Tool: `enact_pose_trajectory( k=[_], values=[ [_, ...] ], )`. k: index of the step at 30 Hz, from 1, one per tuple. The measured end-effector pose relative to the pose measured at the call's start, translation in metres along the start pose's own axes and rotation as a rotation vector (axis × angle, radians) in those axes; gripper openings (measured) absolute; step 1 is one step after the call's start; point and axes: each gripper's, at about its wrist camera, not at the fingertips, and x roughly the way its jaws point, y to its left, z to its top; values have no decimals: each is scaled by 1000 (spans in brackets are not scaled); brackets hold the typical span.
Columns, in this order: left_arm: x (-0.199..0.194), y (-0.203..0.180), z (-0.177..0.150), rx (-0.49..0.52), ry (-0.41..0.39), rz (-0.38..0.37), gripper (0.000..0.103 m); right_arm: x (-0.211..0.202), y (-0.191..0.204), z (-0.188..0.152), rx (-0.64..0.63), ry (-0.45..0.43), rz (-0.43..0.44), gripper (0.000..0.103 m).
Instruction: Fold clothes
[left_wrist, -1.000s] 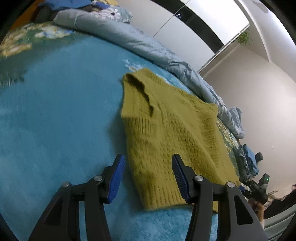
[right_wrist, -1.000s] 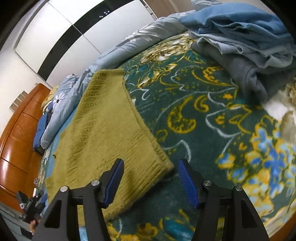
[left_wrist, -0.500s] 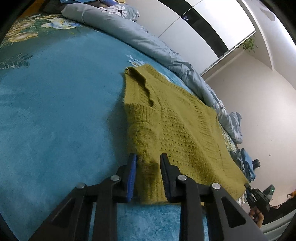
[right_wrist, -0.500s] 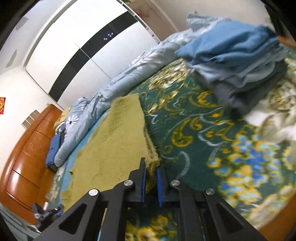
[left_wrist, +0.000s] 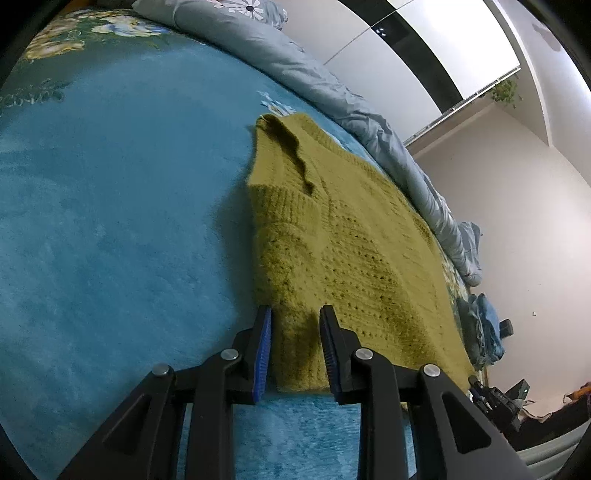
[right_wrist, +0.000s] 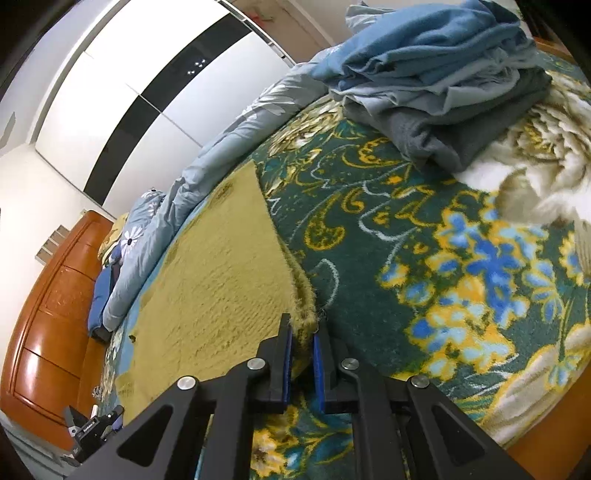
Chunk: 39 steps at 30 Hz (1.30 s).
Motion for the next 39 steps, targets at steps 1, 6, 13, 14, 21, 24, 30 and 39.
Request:
enact_pose_trajectory(
  k=[1,6,13,14,21,24,30,39],
  values=[
    [0,-1,0,-3,-4,-3,22,0,0,0,-2,1,2,11],
    [-11,-6,-2,-13,-64,-3,9,-6,5,3,-14,-6,15,11],
    [-48,-20,-1,12,-151,-10,8,-23,22,3,-68,-27,49,11],
    [-51,-21,-3,17,-155,-5,8,-25,25,2,-78,-29,52,11],
    [-40,0,-18,-5,-114,72,8,-14,2,-9,-30,18,17,11],
    [-29,12,-22,-35,-86,87,8,-2,-6,-12,-13,47,-3,11],
    [-23,5,-22,27,-52,86,9,2,-1,-11,-60,65,-23,14],
    [-15,13,-28,-6,-19,46,34,0,-10,-20,-47,75,3,20]
  ],
)
